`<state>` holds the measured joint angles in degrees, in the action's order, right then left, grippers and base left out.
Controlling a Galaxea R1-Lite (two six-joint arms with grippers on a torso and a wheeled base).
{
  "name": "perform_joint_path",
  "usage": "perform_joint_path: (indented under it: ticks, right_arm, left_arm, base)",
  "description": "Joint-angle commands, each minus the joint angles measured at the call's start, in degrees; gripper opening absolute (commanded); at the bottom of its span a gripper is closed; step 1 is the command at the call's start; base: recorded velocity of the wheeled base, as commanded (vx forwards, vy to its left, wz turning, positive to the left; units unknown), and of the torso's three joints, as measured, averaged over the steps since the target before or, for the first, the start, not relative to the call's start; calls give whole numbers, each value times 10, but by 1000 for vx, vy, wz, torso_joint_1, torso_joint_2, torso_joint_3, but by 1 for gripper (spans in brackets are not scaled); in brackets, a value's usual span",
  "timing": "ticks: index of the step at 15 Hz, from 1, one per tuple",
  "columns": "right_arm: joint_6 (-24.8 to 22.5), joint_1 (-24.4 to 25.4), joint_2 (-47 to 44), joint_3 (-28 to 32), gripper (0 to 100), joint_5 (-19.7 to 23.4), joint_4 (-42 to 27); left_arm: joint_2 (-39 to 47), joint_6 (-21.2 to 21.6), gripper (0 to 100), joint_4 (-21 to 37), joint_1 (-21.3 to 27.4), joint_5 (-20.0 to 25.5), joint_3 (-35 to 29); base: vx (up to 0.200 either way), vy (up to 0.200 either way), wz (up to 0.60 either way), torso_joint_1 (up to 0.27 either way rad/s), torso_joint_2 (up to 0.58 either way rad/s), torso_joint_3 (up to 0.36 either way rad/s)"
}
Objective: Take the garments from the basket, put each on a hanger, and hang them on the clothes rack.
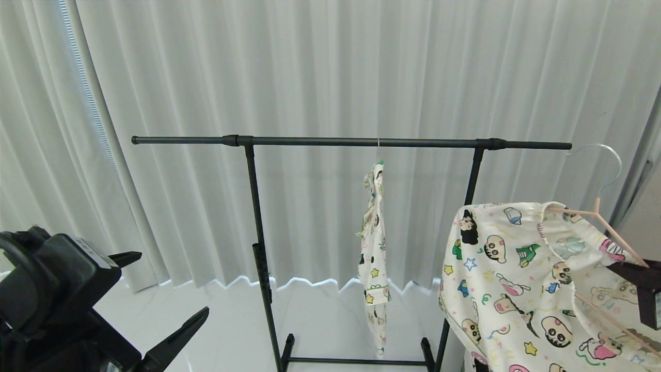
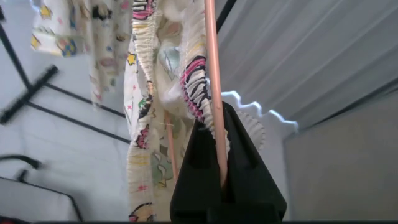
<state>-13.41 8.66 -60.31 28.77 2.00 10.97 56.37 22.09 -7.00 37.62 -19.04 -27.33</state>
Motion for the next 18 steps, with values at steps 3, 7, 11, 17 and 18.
perform_joint_path:
  ticks: [3,7,11,17,18]
  right_arm:
    - [22,11,-17,13,0,0,12]
    - [22,33,-18,12,0,0,13]
    - [22,36,-21,13,0,0,14]
    - [22,36,-22,12,0,0,13]
    - [21,36,-23,12,0,0,13]
  left_arm:
    - [3,1,100,0,0,0,0]
    - [1,1,100,1,0,0,5]
    - [-1,1,100,0,3,0,12]
    - [-1,2,100,1,3,1,15]
    - [-1,2,100,0,3,1,17]
  base:
    - [133,0,0,2,-2,-3]
    - [200,0,0,4,1,4]
    - [200,0,0,5,1,0]
    - [200,0,0,2,4,3]
    - [200,0,0,-2,2,-2]
